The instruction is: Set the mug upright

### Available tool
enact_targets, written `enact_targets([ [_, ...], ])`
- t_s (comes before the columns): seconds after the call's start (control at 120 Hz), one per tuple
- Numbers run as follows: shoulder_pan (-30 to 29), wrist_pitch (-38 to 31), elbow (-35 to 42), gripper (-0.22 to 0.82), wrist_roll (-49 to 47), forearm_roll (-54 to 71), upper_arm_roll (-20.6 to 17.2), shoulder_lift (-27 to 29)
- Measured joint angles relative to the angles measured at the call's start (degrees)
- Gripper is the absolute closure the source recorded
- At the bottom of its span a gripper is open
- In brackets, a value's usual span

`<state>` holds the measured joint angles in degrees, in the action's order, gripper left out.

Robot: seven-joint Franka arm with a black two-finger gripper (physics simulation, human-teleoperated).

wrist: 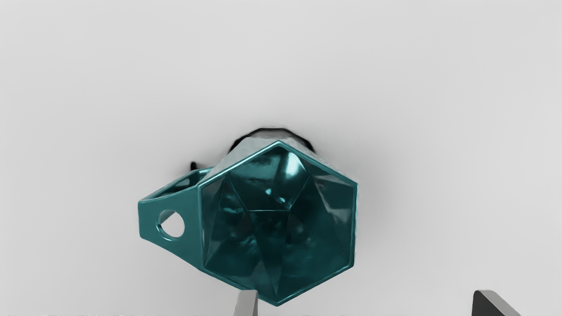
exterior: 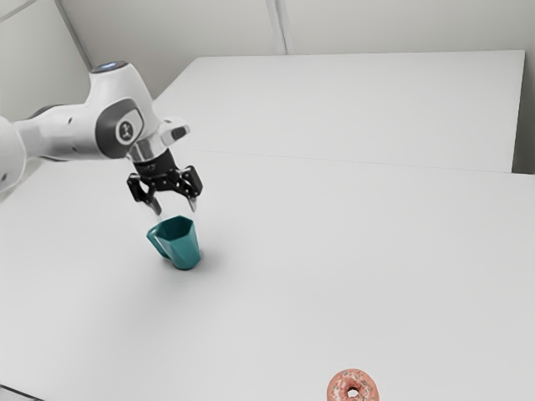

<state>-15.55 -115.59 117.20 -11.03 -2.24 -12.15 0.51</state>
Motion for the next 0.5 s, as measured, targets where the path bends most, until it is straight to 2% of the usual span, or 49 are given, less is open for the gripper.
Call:
enact_targets([
  [0.267, 2.49, 4.10, -7.18, 0.02, 1.86, 5.52, 0.10, 1.36],
  [0.5, 5.68, 9.46, -17.31, 0.01, 4.45, 9.70, 0.03, 0.70],
])
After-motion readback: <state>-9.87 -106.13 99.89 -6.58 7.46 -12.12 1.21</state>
